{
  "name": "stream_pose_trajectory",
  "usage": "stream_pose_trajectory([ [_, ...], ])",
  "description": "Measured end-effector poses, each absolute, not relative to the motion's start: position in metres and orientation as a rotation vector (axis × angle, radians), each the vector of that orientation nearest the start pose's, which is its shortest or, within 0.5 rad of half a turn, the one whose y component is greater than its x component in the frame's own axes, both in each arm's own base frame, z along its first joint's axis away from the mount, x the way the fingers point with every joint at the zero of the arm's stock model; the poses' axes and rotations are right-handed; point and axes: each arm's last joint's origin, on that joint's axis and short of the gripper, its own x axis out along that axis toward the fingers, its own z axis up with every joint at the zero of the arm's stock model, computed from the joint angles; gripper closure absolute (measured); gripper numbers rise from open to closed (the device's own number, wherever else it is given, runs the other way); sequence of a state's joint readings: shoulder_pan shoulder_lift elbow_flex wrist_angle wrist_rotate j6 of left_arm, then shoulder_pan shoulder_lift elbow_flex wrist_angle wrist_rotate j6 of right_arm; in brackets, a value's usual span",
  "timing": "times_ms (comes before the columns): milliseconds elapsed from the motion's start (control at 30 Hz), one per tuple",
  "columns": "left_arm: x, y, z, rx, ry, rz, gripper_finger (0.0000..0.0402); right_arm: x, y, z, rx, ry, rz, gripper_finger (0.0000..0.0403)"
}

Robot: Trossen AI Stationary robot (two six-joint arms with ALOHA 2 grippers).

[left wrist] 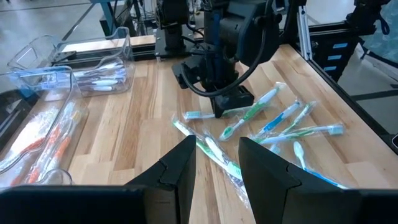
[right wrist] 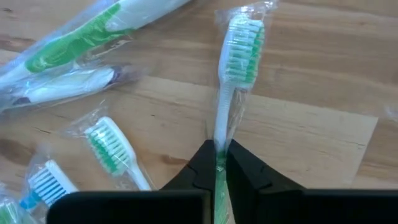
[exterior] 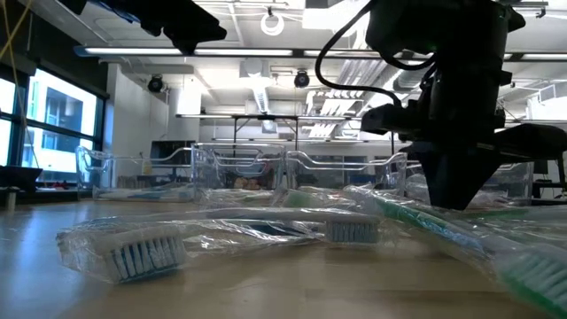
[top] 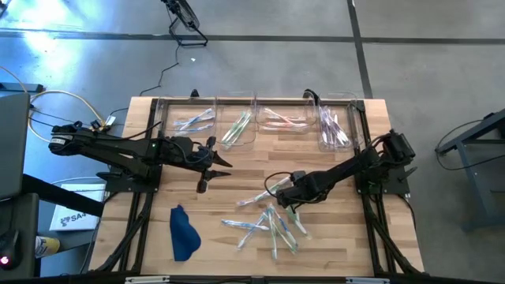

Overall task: Pick & Place Toothbrushes
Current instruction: Put the green toothbrush into the middle left transparent bin

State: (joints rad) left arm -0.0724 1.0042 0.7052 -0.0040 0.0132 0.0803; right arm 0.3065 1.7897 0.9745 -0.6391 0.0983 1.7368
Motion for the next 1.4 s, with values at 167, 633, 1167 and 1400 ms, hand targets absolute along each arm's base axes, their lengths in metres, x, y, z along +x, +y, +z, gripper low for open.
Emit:
stream_pose_trajectory([
  [167,0.222,-0.017,0.283,0.089,0.299,-0.098,0.0284,0.286,0.088,0.128,1.106,1.131,-1.036,0.038],
  [633,0.222,-0.017,0.283,0.088,0.299,-0.098,0.0284,0.275,0.082,0.146,0.973,1.128,-1.001,0.04],
  [1167,0.222,-0.017,0.283,0.081,0.299,-0.097,0.0284,0.261,0.079,0.199,0.932,0.94,-0.867,0.0401],
  [1400,0.222,-0.016,0.283,0.079,0.297,-0.096,0.0284,0.253,0.074,0.223,0.893,0.832,-0.792,0.04],
])
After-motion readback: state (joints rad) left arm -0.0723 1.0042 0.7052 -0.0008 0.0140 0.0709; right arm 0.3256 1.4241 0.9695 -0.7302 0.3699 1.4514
